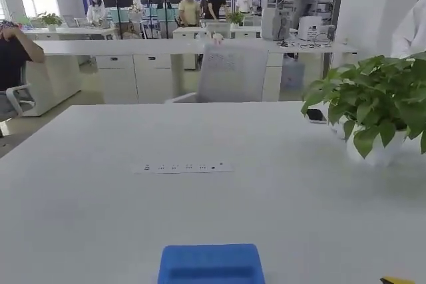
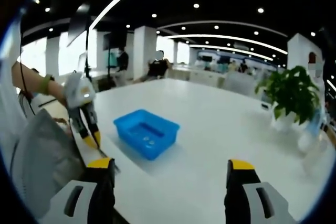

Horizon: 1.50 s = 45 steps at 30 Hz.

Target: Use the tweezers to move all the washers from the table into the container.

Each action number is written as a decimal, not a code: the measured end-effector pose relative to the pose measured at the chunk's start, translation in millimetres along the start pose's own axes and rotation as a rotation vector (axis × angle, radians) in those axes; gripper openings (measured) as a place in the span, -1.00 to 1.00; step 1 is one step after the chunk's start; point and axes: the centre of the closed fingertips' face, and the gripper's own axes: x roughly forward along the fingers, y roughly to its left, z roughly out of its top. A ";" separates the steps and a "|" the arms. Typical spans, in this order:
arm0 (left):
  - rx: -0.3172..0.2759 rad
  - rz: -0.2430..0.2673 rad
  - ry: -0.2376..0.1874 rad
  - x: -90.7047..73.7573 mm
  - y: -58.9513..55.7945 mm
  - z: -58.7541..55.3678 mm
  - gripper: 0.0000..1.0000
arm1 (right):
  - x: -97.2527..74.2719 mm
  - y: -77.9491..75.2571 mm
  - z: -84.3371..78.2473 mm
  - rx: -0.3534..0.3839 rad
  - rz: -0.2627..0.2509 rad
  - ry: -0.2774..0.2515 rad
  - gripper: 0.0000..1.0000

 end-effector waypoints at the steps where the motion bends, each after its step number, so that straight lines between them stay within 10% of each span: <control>1: -0.054 -0.009 -0.031 -1.0 -0.6 -0.7 -0.86 | 0.0 0.3 -0.1 0.001 0.002 0.001 0.73; 13: -0.331 0.047 -0.246 -34.1 6.4 -22.7 -0.56 | 2.7 3.0 -5.9 -0.002 0.013 0.042 0.70; 20: -0.479 0.193 -0.539 -71.5 31.1 6.0 -0.07 | 3.9 7.4 -4.2 -0.012 0.027 0.042 0.70; 25: -0.522 0.317 -0.708 -99.9 41.2 20.9 0.23 | -0.2 6.9 21.8 0.003 0.016 -0.097 0.77; 30: -0.589 0.461 -0.991 -141.5 52.4 34.1 0.89 | -3.8 -0.1 30.5 0.035 -0.012 -0.153 0.87; 36: -0.575 0.601 -1.086 -165.4 51.5 33.0 0.97 | -2.4 -2.3 29.8 0.020 -0.031 -0.147 0.89; 40: -0.588 0.606 -1.207 -174.8 48.7 37.8 0.97 | -2.0 -3.0 29.6 0.016 -0.036 -0.146 0.91; 45: -0.516 0.781 -1.177 -188.4 57.2 25.5 0.97 | -2.1 -5.3 26.4 0.036 -0.043 -0.134 0.86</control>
